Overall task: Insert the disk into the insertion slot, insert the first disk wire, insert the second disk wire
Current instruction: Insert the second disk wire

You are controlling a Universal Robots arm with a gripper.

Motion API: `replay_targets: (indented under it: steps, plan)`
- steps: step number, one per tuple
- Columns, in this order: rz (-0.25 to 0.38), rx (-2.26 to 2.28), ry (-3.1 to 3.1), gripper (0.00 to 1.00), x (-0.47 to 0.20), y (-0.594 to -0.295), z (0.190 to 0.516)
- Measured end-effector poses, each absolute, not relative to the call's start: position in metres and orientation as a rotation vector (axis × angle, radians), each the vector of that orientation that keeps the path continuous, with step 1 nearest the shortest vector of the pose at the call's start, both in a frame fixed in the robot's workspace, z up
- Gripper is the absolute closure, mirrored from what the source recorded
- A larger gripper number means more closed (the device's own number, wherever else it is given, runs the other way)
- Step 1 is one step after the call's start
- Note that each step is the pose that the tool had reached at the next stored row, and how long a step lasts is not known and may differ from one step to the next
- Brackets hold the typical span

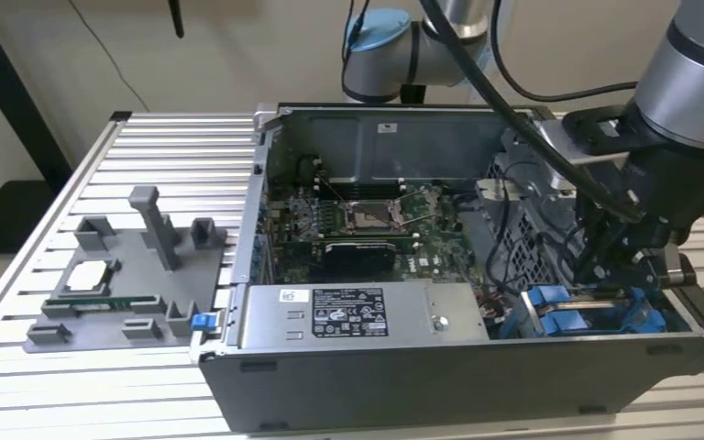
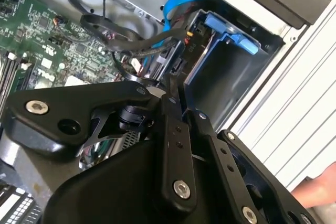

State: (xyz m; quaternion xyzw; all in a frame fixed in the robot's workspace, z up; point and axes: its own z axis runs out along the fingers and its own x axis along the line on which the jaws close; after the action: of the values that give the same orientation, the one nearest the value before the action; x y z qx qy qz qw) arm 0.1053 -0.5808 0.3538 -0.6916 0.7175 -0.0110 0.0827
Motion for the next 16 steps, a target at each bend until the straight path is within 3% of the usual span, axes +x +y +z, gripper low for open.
replay_targets:
  steps: [16]
  plan:
    - [-0.031, -2.082, 2.126, 1.0, 0.119, -0.581, 0.346]
